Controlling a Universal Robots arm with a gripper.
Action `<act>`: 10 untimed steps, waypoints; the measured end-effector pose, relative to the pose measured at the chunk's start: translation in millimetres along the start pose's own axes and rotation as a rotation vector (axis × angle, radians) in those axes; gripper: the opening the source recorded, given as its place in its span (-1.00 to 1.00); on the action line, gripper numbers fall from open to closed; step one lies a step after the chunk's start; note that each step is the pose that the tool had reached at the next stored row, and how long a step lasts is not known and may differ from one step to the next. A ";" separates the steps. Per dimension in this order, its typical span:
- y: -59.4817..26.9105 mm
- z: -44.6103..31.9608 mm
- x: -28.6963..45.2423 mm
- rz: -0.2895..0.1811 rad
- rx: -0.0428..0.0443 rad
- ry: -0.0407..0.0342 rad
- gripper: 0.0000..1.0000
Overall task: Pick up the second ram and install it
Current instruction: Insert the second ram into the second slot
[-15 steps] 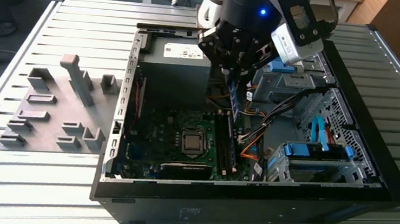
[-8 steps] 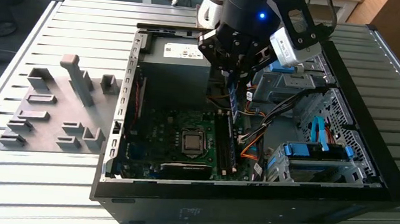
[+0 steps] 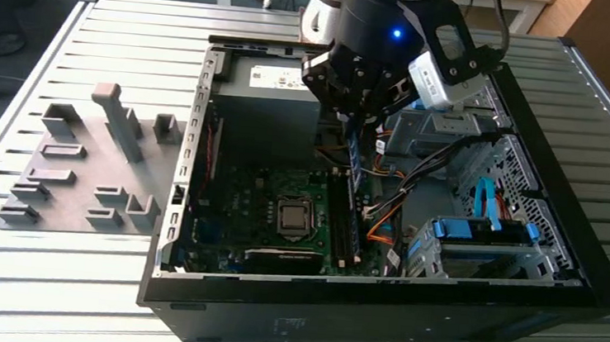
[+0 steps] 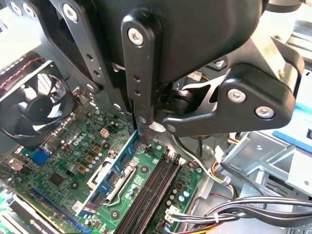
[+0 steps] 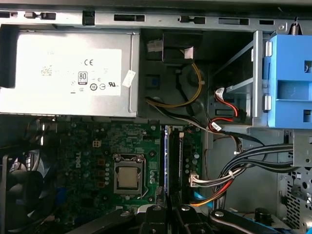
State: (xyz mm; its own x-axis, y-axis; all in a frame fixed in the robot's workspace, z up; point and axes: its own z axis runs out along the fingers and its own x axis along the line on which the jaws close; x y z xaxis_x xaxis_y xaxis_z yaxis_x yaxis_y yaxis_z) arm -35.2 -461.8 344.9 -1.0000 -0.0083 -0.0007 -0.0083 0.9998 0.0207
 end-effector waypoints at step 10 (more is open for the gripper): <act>-1.3 10.6 0.0 0.007 0.0008 -0.0002 -0.72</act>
State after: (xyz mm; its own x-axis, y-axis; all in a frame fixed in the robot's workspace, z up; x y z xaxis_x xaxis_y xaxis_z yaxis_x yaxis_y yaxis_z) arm -35.1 -462.9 334.3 -1.0000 -0.0010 -0.0007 -0.0010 0.9998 0.0199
